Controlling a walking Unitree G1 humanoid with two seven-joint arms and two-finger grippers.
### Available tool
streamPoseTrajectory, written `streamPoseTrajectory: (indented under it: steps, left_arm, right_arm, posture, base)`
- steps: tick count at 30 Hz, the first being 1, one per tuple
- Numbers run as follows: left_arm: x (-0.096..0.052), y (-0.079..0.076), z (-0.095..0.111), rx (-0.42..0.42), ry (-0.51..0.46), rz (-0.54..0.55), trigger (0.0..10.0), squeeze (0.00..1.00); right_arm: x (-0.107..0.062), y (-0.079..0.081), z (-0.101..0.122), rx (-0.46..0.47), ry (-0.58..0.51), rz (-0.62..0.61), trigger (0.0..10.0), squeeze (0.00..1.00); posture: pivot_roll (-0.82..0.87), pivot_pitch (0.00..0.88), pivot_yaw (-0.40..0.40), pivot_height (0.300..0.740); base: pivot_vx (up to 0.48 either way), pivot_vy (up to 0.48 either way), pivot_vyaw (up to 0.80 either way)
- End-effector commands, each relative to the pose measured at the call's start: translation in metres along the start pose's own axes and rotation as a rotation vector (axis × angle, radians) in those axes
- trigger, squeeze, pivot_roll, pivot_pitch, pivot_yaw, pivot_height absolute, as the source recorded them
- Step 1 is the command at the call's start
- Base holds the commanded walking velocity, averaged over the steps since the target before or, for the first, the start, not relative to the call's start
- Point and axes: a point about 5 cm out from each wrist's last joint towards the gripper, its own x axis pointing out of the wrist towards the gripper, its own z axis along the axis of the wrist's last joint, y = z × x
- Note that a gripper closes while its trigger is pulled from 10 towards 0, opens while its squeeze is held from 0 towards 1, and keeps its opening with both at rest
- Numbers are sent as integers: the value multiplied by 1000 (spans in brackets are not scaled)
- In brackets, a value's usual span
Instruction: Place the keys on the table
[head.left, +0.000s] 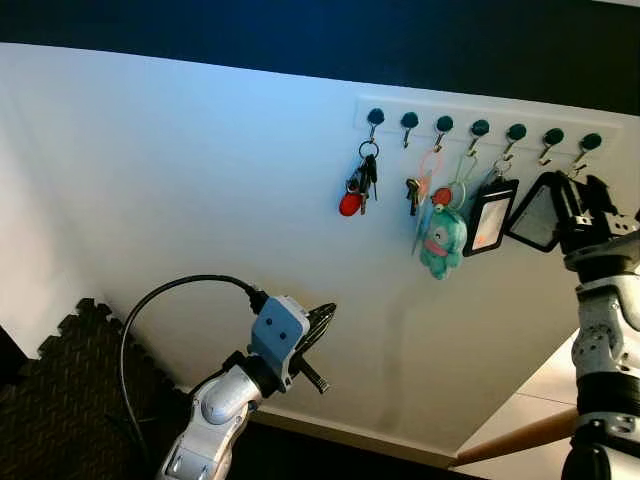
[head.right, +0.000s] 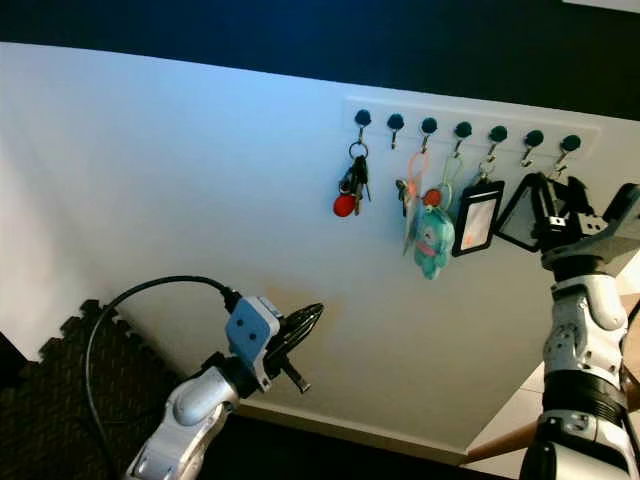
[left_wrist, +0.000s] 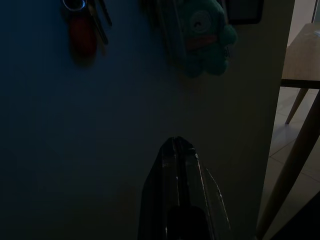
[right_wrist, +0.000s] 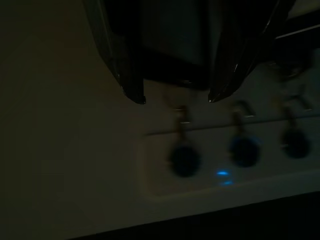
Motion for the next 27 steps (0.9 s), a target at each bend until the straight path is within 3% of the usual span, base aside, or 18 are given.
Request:
streamPoseTrajectory:
  steps: [1, 10, 12, 13, 15, 16, 20, 26, 27]
  left_arm:
    - [0, -3, 1, 2, 4, -16, 10000, 0]
    - [-1, -3, 0, -1, 10, -12, 10000, 0]
    - [-2, -2, 0, -7, 9, -6, 10000, 0]
    - [-2, -1, 0, -12, 7, 1, 10000, 0]
    - [-2, -1, 0, -18, 6, 4, 10000, 0]
    - [-2, -1, 0, -18, 6, 4, 10000, 0]
    - [-3, -1, -1, -34, 6, 3, 10000, 0]
    - [-7, 6, -1, -48, 2, 49, 10000, 0]
    - [-10, 11, -2, -58, 8, 87, 10000, 0]
  right_arm:
    - [1, -4, 3, -10, -9, -22, 10000, 0]
    - [3, 4, 3, 11, -19, 23, 10000, 0]
    - [3, 11, 3, 53, -19, 81, 10000, 0]
    - [2, 20, 1, 113, -4, 172, 10000, 0]
    - [-7, 37, -6, 229, 49, 338, 10000, 0]
    - [-7, 37, -6, 229, 49, 338, 10000, 0]
    - [-33, 52, -16, 362, 143, 518, 10000, 0]
    - [-56, 62, -23, 429, 238, 650, 10000, 0]
    - [-69, 67, -30, 430, 317, 715, 10000, 0]
  posture:
    - [82, 71, -64, 740]
    - [83, 77, -67, 740]
    - [83, 77, -67, 740]
    - [83, 77, -67, 740]
    - [79, 78, -67, 740]
    - [79, 78, -67, 740]
    - [77, 79, -65, 740]
    - [75, 78, -60, 740]
    - [73, 78, -58, 740]
  base:
    - [0, 0, 0]
    - [0, 0, 0]
    - [0, 0, 0]
    - [0, 0, 0]
    - [0, 0, 0]
    - [0, 0, 0]
    - [0, 0, 0]
    - [0, 0, 0]
    - [0, 0, 0]
